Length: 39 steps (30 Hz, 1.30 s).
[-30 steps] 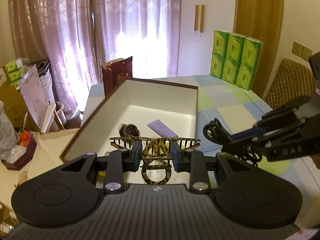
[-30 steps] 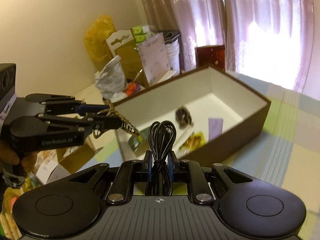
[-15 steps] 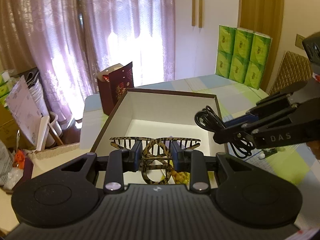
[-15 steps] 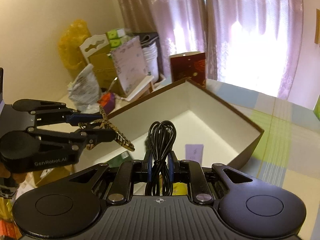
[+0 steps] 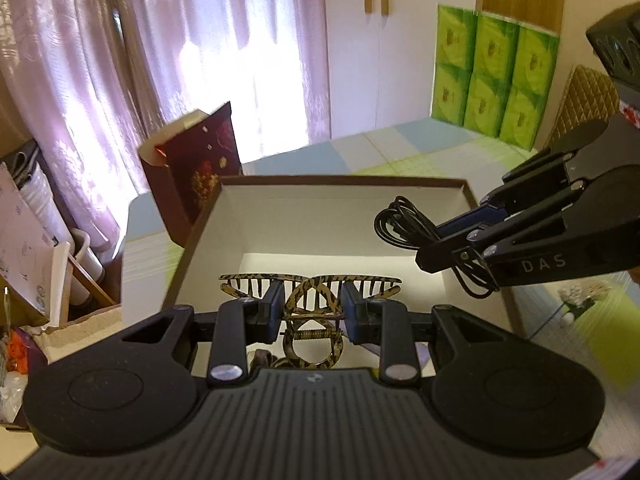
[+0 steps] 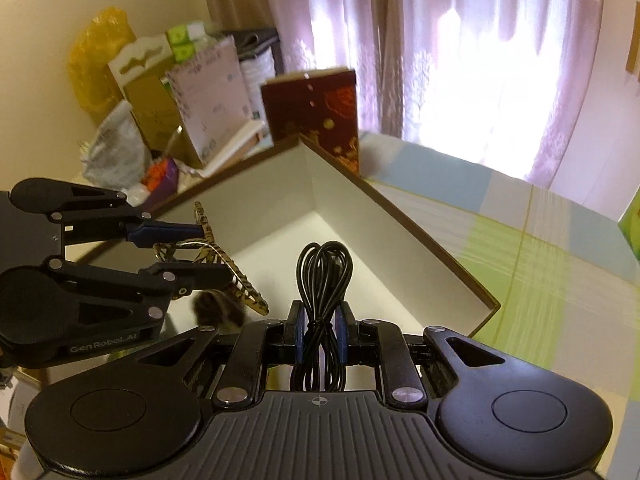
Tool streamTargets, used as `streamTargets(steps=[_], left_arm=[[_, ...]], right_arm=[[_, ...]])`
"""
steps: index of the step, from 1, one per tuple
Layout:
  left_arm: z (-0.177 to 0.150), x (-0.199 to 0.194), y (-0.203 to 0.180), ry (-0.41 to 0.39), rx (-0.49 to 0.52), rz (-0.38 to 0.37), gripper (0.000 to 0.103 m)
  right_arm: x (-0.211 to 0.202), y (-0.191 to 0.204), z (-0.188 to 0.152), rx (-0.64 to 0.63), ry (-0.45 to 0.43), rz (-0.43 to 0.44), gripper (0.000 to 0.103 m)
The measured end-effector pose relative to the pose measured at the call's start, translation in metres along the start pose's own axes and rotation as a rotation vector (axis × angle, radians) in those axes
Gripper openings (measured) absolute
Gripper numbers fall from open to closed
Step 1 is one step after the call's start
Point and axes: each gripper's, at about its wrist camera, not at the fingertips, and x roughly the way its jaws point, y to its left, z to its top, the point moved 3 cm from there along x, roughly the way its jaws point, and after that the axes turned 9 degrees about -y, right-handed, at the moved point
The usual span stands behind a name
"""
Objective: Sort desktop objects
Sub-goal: 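Lift and carry the hair clip and black cable with both tools over the box, then open both tools to drop the hair clip and cable into the box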
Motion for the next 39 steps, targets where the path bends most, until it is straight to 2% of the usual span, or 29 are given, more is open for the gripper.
streamTargets(steps=[9,18,33,37,39], left_arm=[[-0.003,0.057,0.002,0.082,0.063,-0.007,0.025],[-0.008,0.089,0.002,0.14,0.07,-0.016,0.025],[-0.018,0.111,0.003,0.178,0.076,0.008,0.026],[-0.018,0.106,0.006,0.173,0.074,0.016,0.034],[-0.018,0.103,0.008,0.173,0.071,0.016,0.035]], right_arm=[[0.038,-0.016,-0.007,-0.065,0.088,-0.043,0.013],[0.052,-0.028,-0.009,-0.078,0.138,-0.05,0.013],[0.067,-0.03,-0.012,-0.103,0.185,-0.062,0.013],[0.067,-0.029,-0.013,-0.116,0.187,-0.066,0.013],[0.067,-0.028,-0.013,-0.118,0.181,-0.07,0.013]])
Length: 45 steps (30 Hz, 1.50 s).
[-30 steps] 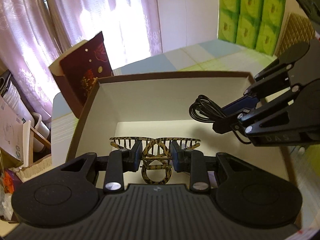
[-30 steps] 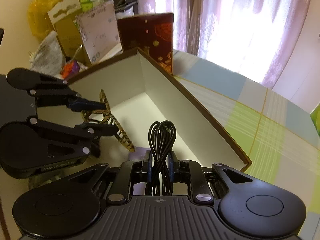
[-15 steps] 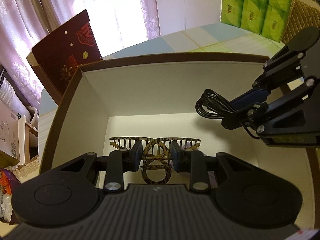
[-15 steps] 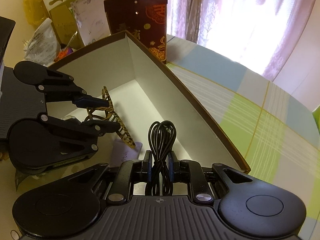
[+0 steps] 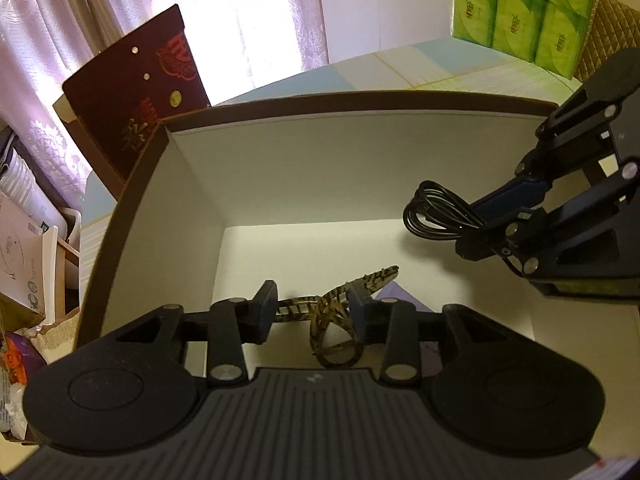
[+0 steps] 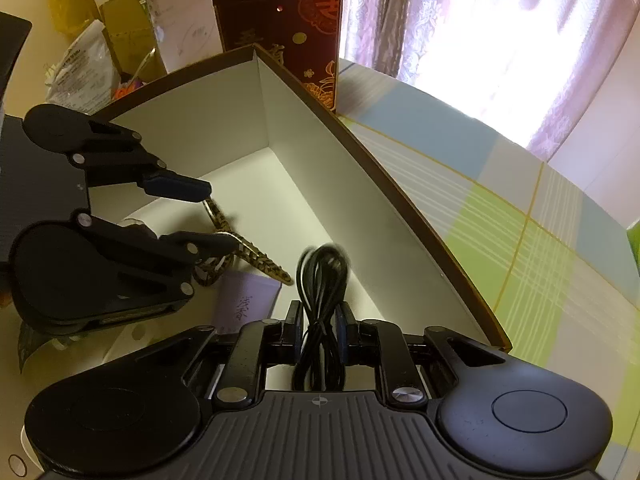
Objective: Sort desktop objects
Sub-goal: 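Open both tools to drop the hair clip and cable into the box, then move both tools away from the box toward the tube and swab bag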
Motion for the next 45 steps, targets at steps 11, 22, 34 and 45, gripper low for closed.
streamTargets(steps=[11,22,34,45], left_arm=[[-0.009,-0.016,0.0,0.023,-0.027,0.016,0.071],[-0.023,-0.044,0.0,0.075,-0.102,0.054,0.097],[-0.018,-0.094,-0.004,0.046,-0.153,0.157,0.102],[-0.018,-0.134,-0.011,0.024,-0.189,0.21,0.102]], right_arm=[[-0.015,0.014,-0.003,-0.08,-0.051,0.005,0.072],[-0.037,0.026,-0.013,-0.107,-0.102,0.024,0.096],[-0.067,0.039,-0.018,-0.126,-0.157,0.019,0.101],[-0.102,0.044,-0.02,-0.076,-0.222,0.037,0.101]])
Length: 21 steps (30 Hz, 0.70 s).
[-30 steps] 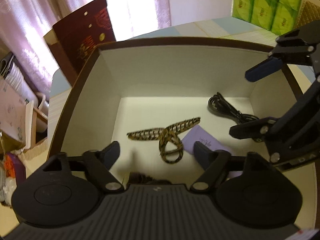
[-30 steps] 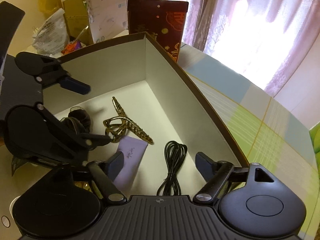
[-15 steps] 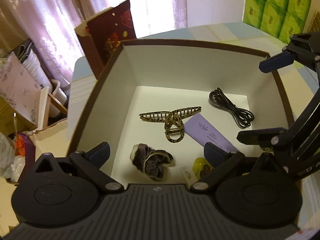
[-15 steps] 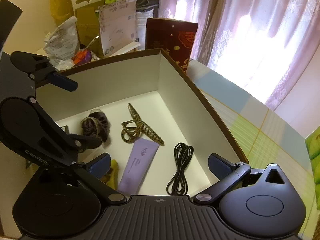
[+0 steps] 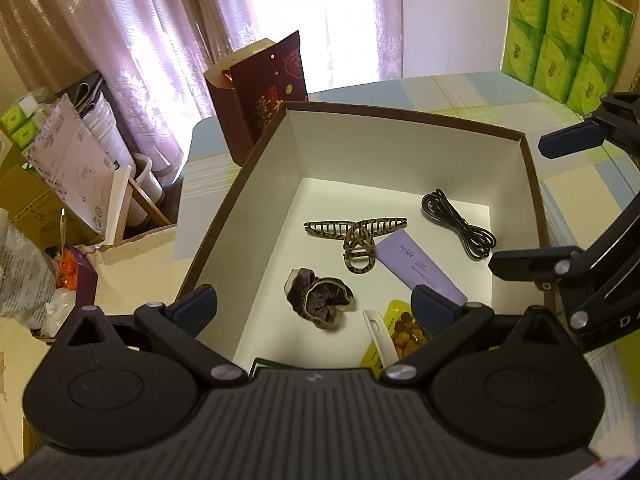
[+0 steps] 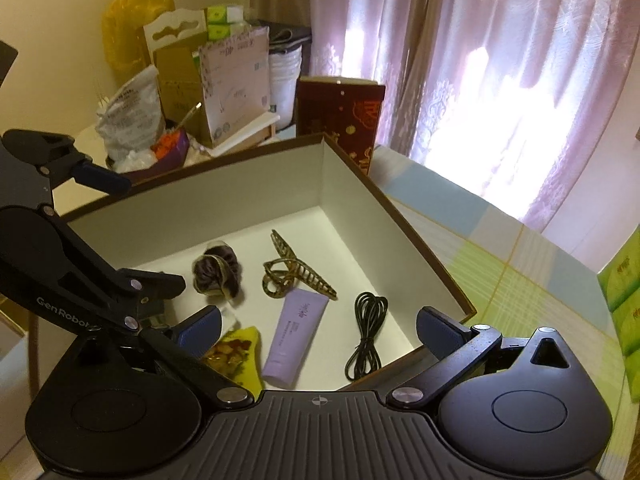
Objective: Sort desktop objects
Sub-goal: 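Move both tools away from the box toward the tube and swab bag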
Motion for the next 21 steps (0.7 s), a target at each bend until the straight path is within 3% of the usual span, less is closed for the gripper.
streamTargets(steps=[21], left_arm=[[-0.03,-0.089,-0.011,-0.069,-0.061,0.066,0.102]], right_arm=[[-0.082,0.033,-0.02,0.044,-0.117,0.062,0.101]])
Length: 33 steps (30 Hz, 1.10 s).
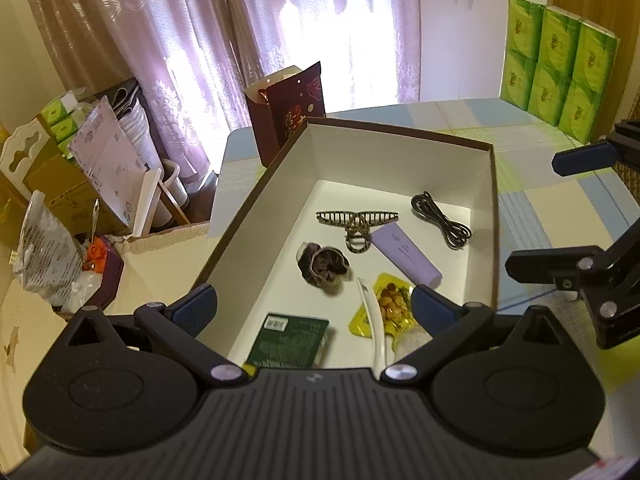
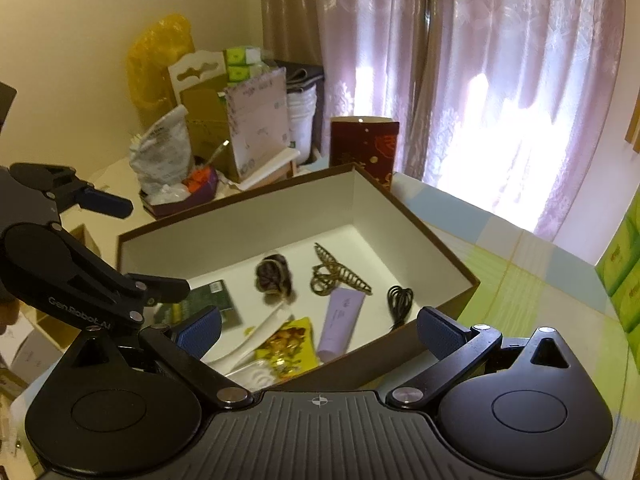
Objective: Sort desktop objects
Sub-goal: 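Move both tools away from the box toward the tube and swab bag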
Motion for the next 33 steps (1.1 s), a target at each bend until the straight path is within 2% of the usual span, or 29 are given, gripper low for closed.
streamTargets(steps=[17,24,33], left_arm=[[-0.053,-0.077,-0.022,-0.003,-0.112,0.092,0.102],[-0.071,-0.094,-0.044,0.008,-0.131,0.092,0.102],[-0.105,-0.097,-0.071,0.084,-0.182,0.069,0.102]], right_arm=[[-0.065,0.028,-0.045,0.054,-0.027,0.109,0.101],[-0.09,0.029,-0.068,0.072,-0.018,0.133,0.101],[-0.109,0.024,-0.108,0.095,0.034,0.124,0.101]])
